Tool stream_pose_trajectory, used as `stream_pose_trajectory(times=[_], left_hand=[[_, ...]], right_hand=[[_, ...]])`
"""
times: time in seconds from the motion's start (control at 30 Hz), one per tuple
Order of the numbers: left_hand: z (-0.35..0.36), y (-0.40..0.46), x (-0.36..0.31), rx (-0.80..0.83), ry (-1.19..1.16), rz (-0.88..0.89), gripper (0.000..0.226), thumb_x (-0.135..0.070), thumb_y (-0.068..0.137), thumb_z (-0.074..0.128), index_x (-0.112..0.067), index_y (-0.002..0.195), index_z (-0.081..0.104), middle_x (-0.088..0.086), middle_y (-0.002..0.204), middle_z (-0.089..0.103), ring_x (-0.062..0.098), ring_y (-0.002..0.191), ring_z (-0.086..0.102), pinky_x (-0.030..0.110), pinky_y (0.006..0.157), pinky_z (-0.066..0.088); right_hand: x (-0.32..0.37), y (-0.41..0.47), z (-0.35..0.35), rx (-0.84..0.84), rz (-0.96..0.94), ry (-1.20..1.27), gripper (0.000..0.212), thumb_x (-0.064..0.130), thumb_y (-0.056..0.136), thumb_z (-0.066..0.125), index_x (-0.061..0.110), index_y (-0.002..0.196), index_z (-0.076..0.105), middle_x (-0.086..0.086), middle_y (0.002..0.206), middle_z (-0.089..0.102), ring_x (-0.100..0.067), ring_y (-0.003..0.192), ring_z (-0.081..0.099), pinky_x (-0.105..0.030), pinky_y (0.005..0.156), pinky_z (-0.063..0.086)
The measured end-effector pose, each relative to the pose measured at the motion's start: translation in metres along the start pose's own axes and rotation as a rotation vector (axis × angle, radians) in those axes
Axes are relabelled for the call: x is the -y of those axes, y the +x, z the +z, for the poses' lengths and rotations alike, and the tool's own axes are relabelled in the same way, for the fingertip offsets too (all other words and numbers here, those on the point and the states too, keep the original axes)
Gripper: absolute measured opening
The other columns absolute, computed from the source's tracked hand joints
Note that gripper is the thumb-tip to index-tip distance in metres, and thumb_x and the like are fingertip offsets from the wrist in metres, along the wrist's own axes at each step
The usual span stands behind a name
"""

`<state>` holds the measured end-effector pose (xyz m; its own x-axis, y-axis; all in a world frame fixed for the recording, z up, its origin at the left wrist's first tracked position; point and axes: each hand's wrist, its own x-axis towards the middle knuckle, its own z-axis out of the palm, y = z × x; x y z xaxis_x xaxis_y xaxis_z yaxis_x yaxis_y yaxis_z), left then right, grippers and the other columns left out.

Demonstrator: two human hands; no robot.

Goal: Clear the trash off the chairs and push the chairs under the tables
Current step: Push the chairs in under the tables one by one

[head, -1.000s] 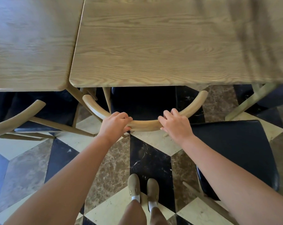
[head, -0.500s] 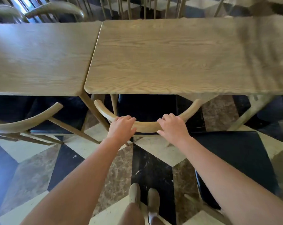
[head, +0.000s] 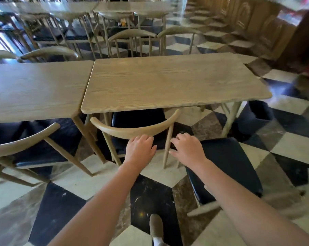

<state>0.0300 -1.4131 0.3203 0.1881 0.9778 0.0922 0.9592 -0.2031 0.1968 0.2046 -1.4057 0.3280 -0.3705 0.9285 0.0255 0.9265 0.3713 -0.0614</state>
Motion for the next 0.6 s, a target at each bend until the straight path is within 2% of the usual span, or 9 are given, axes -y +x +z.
stream_pose_trajectory(times=[0.07,0.3,0.6], left_hand=[[0.007,-0.026,-0.021,0.025,-0.02,0.017,0.032,-0.032,0.093,0.045,-0.015,0.116,0.058,0.003,0.115,0.063,0.023,0.108,0.057,0.036,0.094,0.04],[0.024,-0.096,-0.11,0.117,-0.054,0.113,0.033,-0.034,0.093,0.044,-0.018,0.119,0.058,0.001,0.123,0.06,0.021,0.117,0.053,0.035,0.1,0.036],[0.063,-0.088,-0.253,0.085,-0.052,0.157,0.042,-0.038,0.094,0.043,-0.018,0.131,0.047,0.0,0.129,0.056,0.018,0.121,0.049,0.034,0.106,0.034]], right_hand=[[-0.004,-0.04,0.0,0.011,0.025,0.008,0.035,0.036,0.081,0.065,0.011,0.106,0.064,-0.009,0.095,0.063,-0.028,0.09,0.057,-0.041,0.072,0.048],[-0.047,-0.15,-0.005,0.039,0.137,0.009,0.035,0.041,0.088,0.054,0.016,0.112,0.058,-0.005,0.108,0.06,-0.024,0.101,0.054,-0.037,0.081,0.047],[-0.173,-0.225,0.001,0.022,0.168,-0.005,0.039,0.043,0.089,0.052,0.017,0.119,0.056,-0.005,0.115,0.06,-0.022,0.106,0.054,-0.034,0.084,0.048]])
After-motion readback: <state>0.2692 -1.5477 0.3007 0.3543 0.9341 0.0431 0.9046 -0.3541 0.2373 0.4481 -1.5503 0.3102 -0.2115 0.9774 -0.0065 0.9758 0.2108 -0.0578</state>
